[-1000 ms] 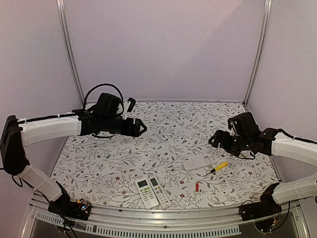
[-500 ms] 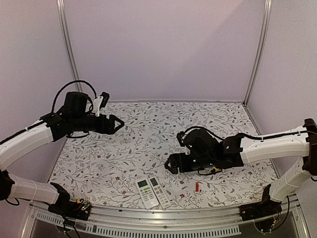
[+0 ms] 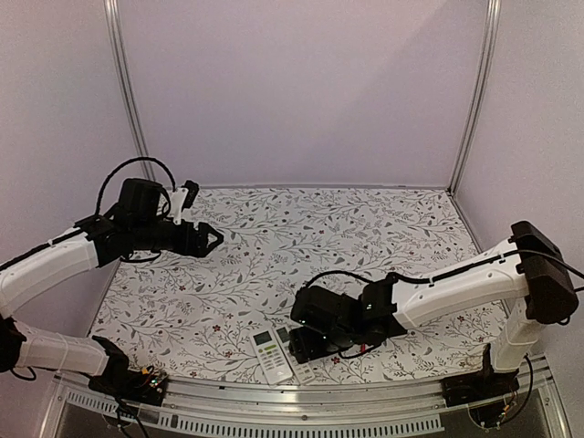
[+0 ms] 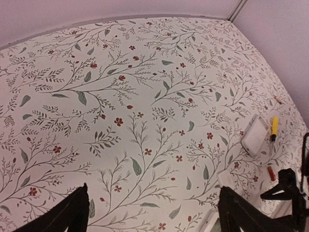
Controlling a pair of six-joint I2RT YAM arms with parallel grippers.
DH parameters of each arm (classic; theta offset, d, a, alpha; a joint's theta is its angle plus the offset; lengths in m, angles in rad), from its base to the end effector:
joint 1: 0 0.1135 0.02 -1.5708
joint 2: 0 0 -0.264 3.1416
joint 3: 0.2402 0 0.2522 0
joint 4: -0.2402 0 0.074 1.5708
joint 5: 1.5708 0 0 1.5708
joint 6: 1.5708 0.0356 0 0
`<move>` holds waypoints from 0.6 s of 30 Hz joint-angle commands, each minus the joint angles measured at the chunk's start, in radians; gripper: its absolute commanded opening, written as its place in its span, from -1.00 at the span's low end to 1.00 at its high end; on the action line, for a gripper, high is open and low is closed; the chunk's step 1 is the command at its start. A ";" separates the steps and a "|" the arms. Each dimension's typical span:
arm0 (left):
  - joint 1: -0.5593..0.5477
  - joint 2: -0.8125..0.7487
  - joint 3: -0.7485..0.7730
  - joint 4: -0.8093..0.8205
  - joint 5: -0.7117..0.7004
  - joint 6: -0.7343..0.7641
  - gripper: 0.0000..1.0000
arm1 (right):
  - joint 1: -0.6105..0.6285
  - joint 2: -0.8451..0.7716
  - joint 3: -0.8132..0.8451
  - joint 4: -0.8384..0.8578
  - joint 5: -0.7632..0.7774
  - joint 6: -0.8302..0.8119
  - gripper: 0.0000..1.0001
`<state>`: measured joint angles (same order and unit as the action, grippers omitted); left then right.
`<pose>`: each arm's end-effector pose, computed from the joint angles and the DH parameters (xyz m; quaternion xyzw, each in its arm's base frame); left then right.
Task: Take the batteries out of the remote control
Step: Pick up the remote control from the center of the board.
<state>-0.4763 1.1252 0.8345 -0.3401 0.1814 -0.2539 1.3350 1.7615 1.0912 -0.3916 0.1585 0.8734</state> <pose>0.2158 -0.1186 0.2747 0.1393 0.8779 -0.2365 0.3925 0.0878 0.3414 0.1722 -0.2013 0.9437 0.1896 0.1813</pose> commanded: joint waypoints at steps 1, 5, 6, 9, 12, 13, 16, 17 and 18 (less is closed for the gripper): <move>0.012 -0.026 -0.014 -0.041 -0.073 0.016 0.85 | 0.031 0.019 0.014 -0.077 0.038 0.054 0.43; 0.012 -0.025 -0.011 -0.056 -0.128 0.020 0.85 | 0.056 0.015 0.016 -0.101 0.029 0.051 0.40; 0.013 -0.025 -0.011 -0.058 -0.135 0.020 0.84 | 0.060 0.023 0.025 -0.107 0.026 0.046 0.38; 0.013 -0.020 -0.012 -0.060 -0.144 0.020 0.85 | 0.081 0.051 0.050 -0.120 0.020 0.032 0.37; 0.013 -0.016 -0.012 -0.059 -0.131 0.016 0.85 | 0.096 0.066 0.053 -0.121 0.004 0.032 0.36; 0.012 -0.014 -0.012 -0.057 -0.126 0.015 0.84 | 0.103 0.072 0.055 -0.120 0.003 0.032 0.36; 0.013 -0.009 -0.010 -0.054 -0.111 0.014 0.84 | 0.111 0.088 0.071 -0.131 -0.005 0.030 0.35; 0.013 -0.009 -0.009 -0.054 -0.109 0.013 0.84 | 0.116 0.104 0.087 -0.147 0.000 0.030 0.34; 0.012 -0.009 -0.009 -0.054 -0.108 0.012 0.84 | 0.121 0.114 0.103 -0.166 0.007 0.031 0.32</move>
<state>-0.4747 1.1110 0.8333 -0.3809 0.0635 -0.2497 1.4368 1.8271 1.1366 -0.4995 0.1627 0.9039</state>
